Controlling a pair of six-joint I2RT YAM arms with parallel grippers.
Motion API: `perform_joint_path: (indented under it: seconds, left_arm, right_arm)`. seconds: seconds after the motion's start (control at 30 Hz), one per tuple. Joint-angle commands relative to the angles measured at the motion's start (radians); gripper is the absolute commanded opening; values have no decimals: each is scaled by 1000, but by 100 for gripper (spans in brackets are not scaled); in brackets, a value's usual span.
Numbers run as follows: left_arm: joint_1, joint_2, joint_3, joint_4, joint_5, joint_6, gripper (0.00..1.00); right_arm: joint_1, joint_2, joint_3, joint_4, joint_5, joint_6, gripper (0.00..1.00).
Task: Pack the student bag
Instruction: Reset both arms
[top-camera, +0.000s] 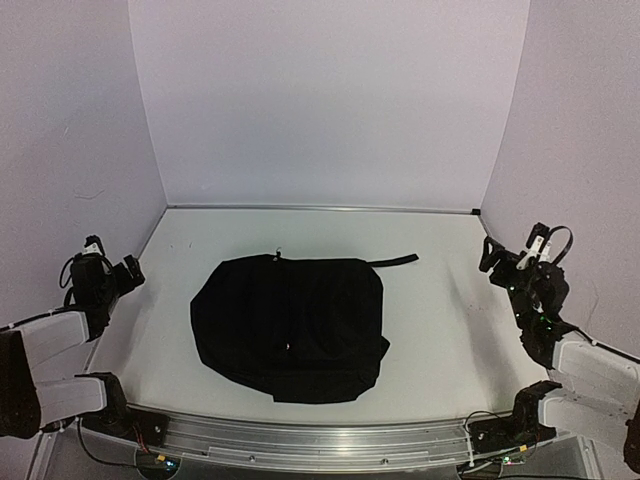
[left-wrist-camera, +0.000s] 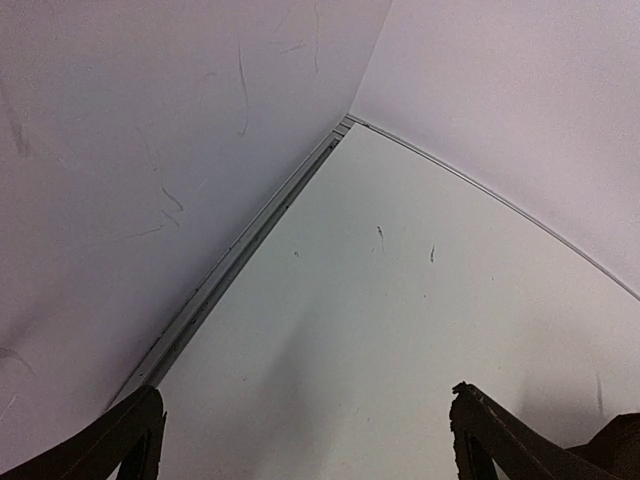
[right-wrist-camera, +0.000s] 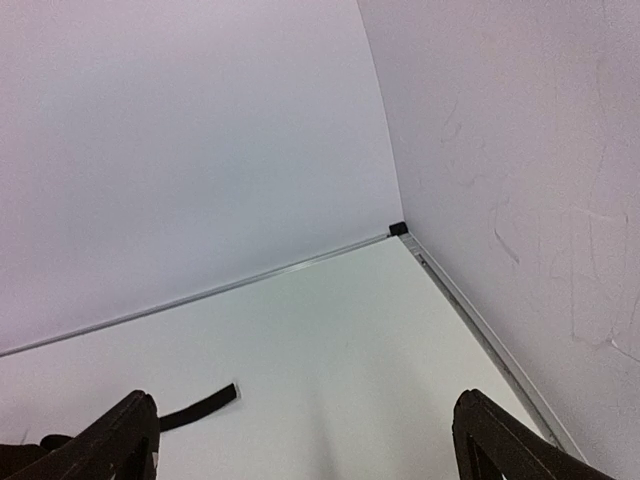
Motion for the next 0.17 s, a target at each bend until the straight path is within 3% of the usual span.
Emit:
perform_joint_path:
  seconds: [0.0,0.13]
  left_arm:
    - [-2,-2,-1,88,-27,12,100]
    - [-2,8,-7,100,-42,10,100]
  right_arm:
    - [3,-12,4,102,18,-33,98]
    - [2,-14,0,102,15,-46,98]
